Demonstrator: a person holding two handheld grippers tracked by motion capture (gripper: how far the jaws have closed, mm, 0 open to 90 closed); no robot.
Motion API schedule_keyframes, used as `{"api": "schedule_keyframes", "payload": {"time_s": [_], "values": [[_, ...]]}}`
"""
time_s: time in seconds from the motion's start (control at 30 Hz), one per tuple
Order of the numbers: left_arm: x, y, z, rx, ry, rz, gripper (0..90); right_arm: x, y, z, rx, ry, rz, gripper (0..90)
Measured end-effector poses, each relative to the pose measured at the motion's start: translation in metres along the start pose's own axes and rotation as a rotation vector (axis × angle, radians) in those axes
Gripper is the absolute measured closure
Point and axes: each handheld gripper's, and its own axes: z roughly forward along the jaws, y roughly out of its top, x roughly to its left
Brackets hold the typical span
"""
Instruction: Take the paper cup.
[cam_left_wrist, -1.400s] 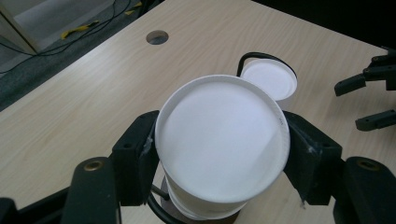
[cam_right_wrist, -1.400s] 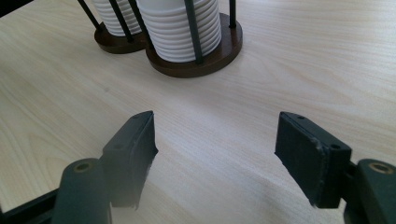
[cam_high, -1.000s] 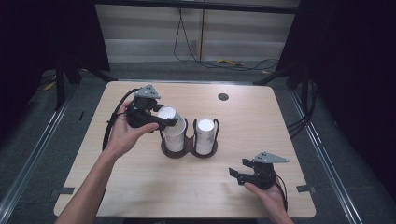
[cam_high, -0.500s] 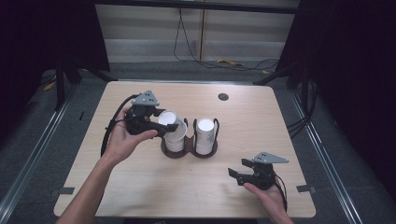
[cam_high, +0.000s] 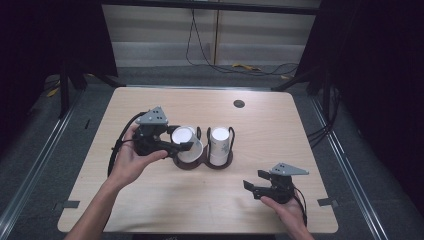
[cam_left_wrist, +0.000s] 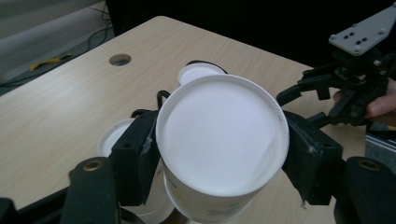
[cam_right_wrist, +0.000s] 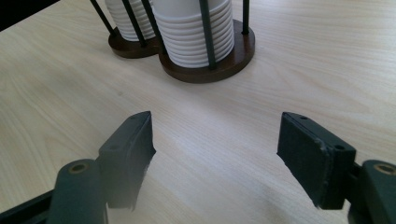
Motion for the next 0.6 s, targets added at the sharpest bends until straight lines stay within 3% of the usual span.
{"api": "schedule_keyframes", "payload": {"time_s": [0.13,0.27,0.43,0.6], "values": [[-0.002,-0.006,0.005,0.015,0.009,0.008,33.9,0.002,0.001,0.001,-0.009,0.020,-0.007,26.0],[-0.007,-0.016,0.011,0.006,-0.023,0.010,33.9,0.005,0.002,0.001,-0.017,0.038,-0.005,24.7],[-0.011,-0.023,0.017,0.004,-0.033,0.022,33.9,0.007,0.003,0.002,-0.026,0.056,-0.013,23.7],[-0.009,-0.033,0.023,-0.029,-0.070,-0.022,33.9,0.013,0.008,0.001,-0.040,0.082,-0.025,22.4]]}}
